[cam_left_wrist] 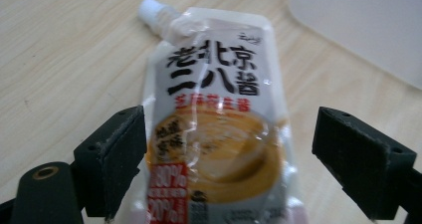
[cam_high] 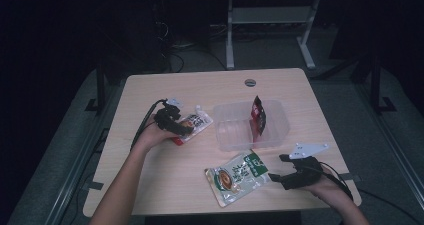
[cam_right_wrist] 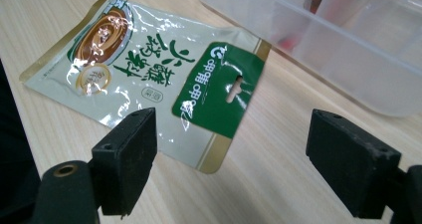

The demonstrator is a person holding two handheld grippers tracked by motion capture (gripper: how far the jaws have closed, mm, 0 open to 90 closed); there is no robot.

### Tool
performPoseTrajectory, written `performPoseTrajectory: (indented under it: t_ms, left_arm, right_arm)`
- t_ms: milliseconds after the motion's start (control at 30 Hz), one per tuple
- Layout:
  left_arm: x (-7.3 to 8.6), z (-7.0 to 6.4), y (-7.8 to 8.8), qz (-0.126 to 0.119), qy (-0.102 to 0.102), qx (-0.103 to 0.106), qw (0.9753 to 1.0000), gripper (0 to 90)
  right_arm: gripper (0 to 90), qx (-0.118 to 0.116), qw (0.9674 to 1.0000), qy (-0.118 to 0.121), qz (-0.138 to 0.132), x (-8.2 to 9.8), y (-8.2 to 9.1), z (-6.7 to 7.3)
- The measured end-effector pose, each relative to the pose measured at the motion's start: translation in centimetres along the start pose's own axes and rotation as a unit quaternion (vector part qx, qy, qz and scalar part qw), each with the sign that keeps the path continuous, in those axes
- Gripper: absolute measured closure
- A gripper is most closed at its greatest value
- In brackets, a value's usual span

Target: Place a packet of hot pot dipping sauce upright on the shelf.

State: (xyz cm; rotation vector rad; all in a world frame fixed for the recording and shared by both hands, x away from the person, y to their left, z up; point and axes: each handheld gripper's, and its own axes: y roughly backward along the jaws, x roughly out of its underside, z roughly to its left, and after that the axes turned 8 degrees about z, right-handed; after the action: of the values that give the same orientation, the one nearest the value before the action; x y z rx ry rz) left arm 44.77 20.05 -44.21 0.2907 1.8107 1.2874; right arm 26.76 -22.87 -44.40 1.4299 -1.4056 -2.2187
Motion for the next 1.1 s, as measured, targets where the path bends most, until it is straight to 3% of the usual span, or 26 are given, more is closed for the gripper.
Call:
performPoseTrajectory:
  t_ms: [33,267,467,667,767,967,1100]
  left_arm:
    - [0.1,0.3,-0.2,0.007,-0.009,-0.004,0.9999,13.5]
    - [0.6,1.2,-1.1,0.005,0.002,-0.005,1.0000,13.2]
    - [0.7,1.3,-1.9,0.007,0.001,0.009,0.9999,13.2]
    - [0.9,1.1,-2.0,0.004,-0.011,0.006,0.9999,13.4]
    - [1.0,0.9,-1.9,0.005,-0.024,-0.002,0.9997,18.2]
    - [1.1,0.6,-1.6,0.002,-0.025,-0.005,0.9997,34.2]
    - [1.1,0.7,-1.2,0.003,-0.027,0.013,0.9995,51.0]
  right_arm:
    - [19.6,0.002,1.0000,0.000,0.001,0.1,0.1,0.0]
    - [19.6,0.013,0.9998,-0.014,-0.001,1.0,0.8,0.2]
    - [19.6,0.019,0.9995,-0.023,-0.003,1.5,1.2,0.3]
    - [19.7,0.020,0.9995,-0.025,-0.005,1.6,1.2,0.3]
    - [19.7,0.019,0.9995,-0.023,-0.005,1.6,1.2,0.3]
    - [19.9,0.019,0.9996,-0.022,-0.003,1.5,1.0,0.4]
    - [20.0,0.019,0.9995,-0.023,-0.003,1.5,1.0,0.4]
